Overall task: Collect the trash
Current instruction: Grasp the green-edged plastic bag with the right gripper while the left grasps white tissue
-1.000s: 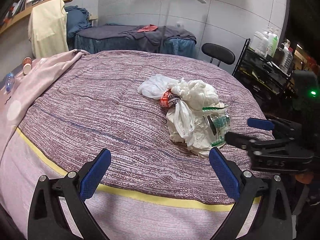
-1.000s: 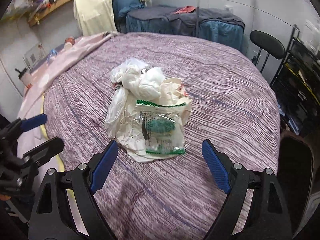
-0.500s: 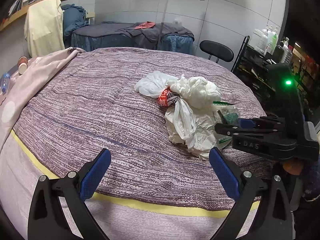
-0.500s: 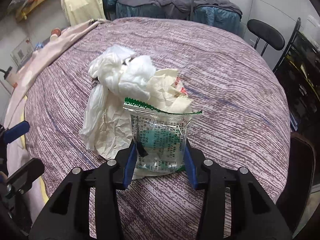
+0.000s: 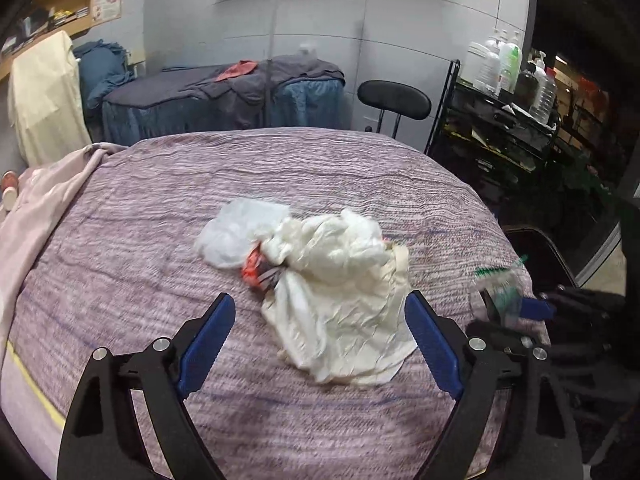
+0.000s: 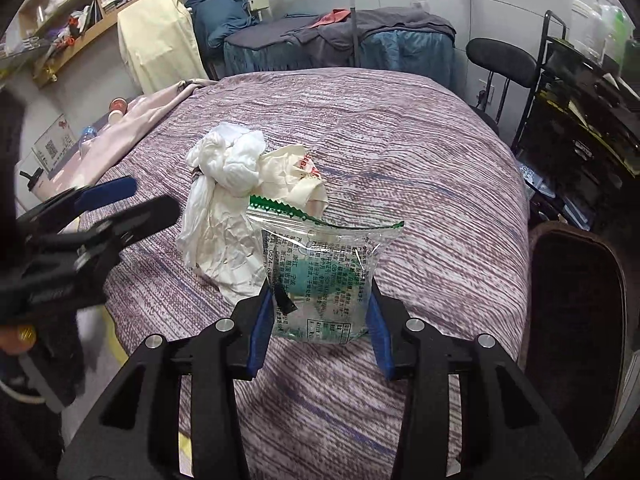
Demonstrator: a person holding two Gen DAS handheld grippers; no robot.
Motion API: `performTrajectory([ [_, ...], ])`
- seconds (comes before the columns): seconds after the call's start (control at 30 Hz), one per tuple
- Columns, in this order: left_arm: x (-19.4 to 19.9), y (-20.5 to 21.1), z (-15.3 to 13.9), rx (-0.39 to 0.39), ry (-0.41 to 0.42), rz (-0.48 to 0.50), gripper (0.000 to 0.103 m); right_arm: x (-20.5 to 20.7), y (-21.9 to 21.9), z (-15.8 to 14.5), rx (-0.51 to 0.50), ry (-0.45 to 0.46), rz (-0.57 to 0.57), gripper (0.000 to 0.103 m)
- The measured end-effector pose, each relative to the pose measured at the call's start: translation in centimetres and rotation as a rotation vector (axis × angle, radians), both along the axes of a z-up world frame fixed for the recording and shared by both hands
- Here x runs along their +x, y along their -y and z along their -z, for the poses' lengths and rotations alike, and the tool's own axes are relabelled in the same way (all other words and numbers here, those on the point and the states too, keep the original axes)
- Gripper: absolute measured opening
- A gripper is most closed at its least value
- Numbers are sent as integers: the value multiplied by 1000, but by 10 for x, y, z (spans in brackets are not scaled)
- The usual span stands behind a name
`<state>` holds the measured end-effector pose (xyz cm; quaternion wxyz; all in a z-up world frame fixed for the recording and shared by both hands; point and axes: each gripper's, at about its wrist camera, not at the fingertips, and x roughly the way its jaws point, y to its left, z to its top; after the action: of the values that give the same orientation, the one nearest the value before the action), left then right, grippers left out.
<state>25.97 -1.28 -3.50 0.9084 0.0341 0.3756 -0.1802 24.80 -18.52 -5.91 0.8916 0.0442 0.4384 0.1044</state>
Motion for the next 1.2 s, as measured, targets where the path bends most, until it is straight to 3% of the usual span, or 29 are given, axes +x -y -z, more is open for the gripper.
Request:
performTrajectory([
  [0.23, 35, 31, 14, 65, -33, 19, 80, -16, 12, -4, 35, 18, 23, 42],
  [0.4, 46, 34, 24, 87, -55, -12, 47, -29, 15, -6, 46, 33, 35, 42],
  [0.53, 42, 27, 20, 58, -54, -19, 34, -35, 21, -4, 70, 35, 39, 42],
  [0.57, 38, 24, 17, 42, -50, -20, 26, -37, 22, -5, 78, 39, 41, 42],
  [0.77, 10, 13, -7, -33, -6, -26, 25, -47, 29, -8, 110, 62, 45, 42],
  [1.03, -40, 18, -20, -25, 66, -7, 25, -65, 42, -14, 134, 85, 58, 42],
  [1.2, -61, 25, -19, -61, 59, 15, 25, -76, 54, -16, 143, 99, 78, 42],
])
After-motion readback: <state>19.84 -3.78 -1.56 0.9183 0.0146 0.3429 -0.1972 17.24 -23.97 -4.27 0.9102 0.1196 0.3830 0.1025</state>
